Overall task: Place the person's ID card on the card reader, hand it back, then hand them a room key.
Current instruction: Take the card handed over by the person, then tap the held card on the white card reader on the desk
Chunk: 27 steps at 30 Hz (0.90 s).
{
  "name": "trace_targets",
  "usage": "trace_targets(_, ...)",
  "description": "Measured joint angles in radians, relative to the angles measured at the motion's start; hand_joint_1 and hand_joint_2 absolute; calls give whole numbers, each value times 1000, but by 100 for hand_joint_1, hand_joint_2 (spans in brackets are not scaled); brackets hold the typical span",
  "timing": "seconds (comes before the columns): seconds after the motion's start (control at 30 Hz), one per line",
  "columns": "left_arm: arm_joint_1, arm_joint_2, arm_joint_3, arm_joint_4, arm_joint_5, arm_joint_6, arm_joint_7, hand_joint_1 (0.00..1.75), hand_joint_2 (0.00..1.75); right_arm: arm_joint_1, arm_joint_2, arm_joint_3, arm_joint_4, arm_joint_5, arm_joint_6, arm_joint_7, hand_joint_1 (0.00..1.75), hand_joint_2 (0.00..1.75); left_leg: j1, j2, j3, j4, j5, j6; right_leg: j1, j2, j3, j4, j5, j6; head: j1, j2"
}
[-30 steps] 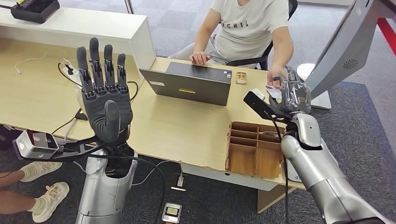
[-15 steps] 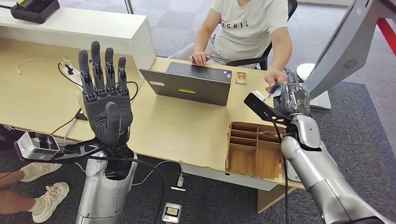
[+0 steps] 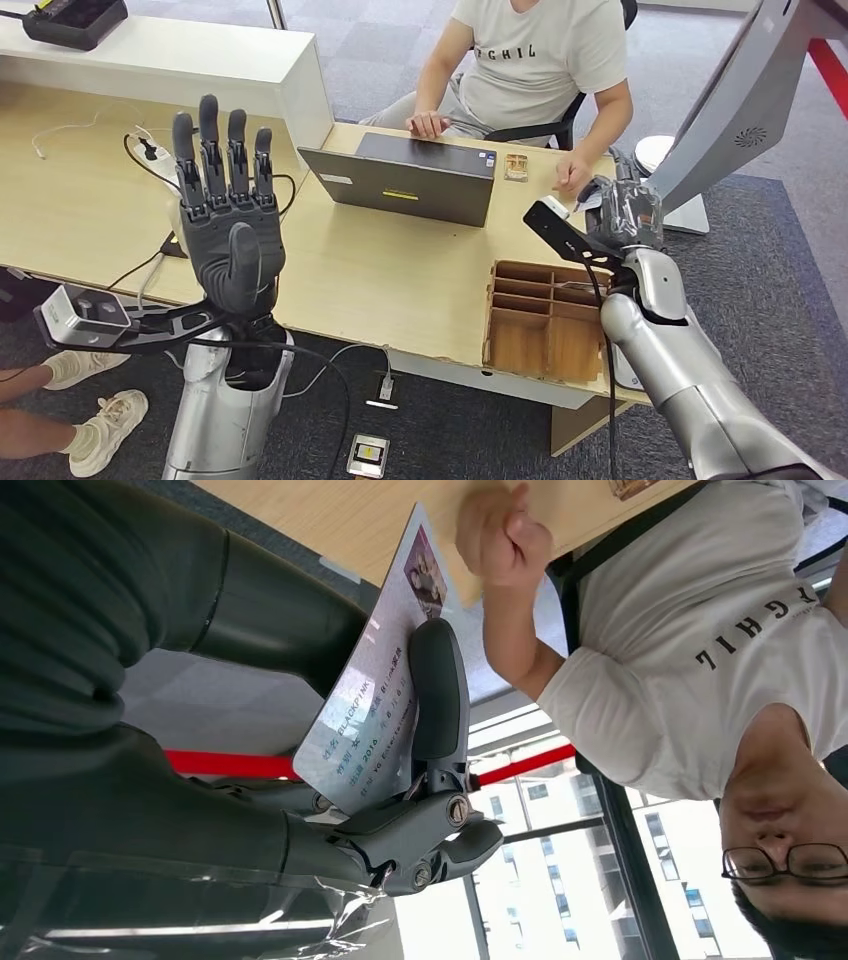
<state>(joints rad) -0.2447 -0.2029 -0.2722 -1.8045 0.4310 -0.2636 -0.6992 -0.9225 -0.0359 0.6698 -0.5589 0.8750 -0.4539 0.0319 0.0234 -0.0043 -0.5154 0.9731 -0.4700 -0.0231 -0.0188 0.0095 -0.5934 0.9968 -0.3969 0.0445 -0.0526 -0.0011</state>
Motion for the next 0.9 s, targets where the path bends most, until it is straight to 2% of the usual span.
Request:
trace_targets(0.23, 15, 0, 3, -3, -8, 5, 0, 0, 175, 2, -16, -3, -6, -42, -57, -1, 175, 175, 0, 0, 0, 0, 0, 0, 0, 0, 0, 0, 0, 0, 0, 0)
trace_targets(0.43, 35, 4, 8, -11, -12, 13, 0, 0, 175, 30, -61, -23, -62, -68, -104, 19, 175, 175, 0, 0, 1, 0, 0, 0, 0, 0, 0, 0, 0, 0, 0, 0)
trace_targets(0.7, 69, 14, 17, -31, -12, 48, 0, 0, 175, 146, -153, -85, -218, -81, -155, 72, 175, 175, 0, 0, 1, 0, 0, 0, 0, 0, 0, -1, 0, 0, 0, 0)
trace_targets(0.9, 73, 32, 18, -53, -5, 126, 0, 0, 175, 271, -211, -153, -359, -93, -185, 95, 175, 175, 0, 0, 1, 0, 0, 0, 0, 0, 0, -1, 0, 0, 0, 0)
